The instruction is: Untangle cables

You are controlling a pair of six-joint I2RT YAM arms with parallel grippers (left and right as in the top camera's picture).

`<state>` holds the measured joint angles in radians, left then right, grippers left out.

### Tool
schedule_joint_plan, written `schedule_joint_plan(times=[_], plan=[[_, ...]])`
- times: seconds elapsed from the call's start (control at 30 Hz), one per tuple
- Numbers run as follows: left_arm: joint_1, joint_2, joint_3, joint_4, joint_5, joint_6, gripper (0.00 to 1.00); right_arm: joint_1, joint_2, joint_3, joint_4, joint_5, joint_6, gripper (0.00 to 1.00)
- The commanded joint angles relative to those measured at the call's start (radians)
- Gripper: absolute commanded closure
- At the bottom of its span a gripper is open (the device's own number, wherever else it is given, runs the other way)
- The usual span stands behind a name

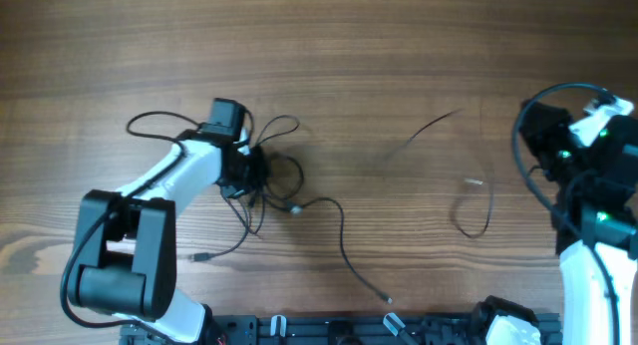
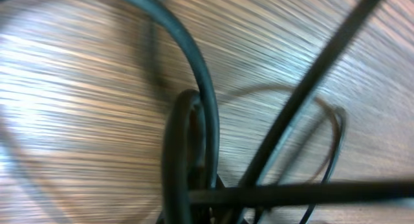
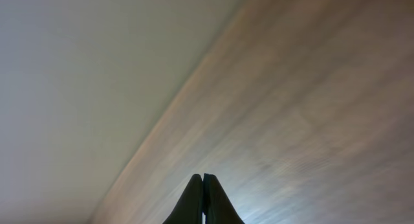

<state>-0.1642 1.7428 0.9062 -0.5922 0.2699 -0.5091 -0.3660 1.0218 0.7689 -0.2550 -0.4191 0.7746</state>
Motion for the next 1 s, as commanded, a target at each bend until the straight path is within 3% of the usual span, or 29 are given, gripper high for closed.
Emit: schedule_joint_plan(times=[0.0, 0.13, 0.2, 0.3, 0.4, 0.53, 0.57, 0.7, 0.77, 0.87, 0.97], plan=[[0.128, 0.013, -0.013, -0.040, -0.097, 0.016, 0.96, -0.105, 0.099, 0.013, -0.045, -0.042, -0.051, 0.96], [0.243, 0.013, -0.013, -0.075, -0.051, 0.016, 0.96, -0.166, 0.251, 0.011, -0.090, -0.064, -0.070, 0.96], [0.238, 0.013, -0.013, -0.066, 0.053, 0.029, 0.96, -0.147, 0.328, 0.011, -0.072, -0.235, -0.159, 0.91], [0.183, 0.013, -0.013, -0.008, 0.185, 0.084, 0.96, -0.065, 0.412, 0.011, -0.067, -0.411, -0.337, 0.56], [0.105, 0.013, -0.013, 0.012, 0.172, 0.085, 0.96, 0.096, 0.468, 0.011, -0.101, -0.421, -0.471, 0.40], [0.016, 0.013, -0.013, -0.003, 0.087, 0.084, 0.96, 0.400, 0.522, 0.011, -0.060, -0.254, -0.487, 0.39], [0.002, 0.013, -0.013, -0.003, 0.084, 0.084, 0.96, 0.519, 0.534, 0.011, -0.032, -0.109, -0.488, 0.37], [-0.002, 0.013, -0.013, -0.002, 0.084, 0.084, 0.96, 0.699, 0.534, 0.016, 0.011, 0.123, -0.505, 0.33], [-0.002, 0.013, -0.013, -0.002, 0.084, 0.084, 0.96, 0.800, 0.534, 0.016, 0.047, 0.220, -0.422, 0.34], [-0.002, 0.013, -0.013, -0.004, 0.084, 0.084, 0.96, 0.875, 0.534, 0.016, 0.093, 0.270, -0.301, 0.34], [-0.002, 0.013, -0.013, -0.008, 0.084, 0.084, 0.96, 0.914, 0.541, 0.016, 0.092, 0.289, -0.352, 0.33]])
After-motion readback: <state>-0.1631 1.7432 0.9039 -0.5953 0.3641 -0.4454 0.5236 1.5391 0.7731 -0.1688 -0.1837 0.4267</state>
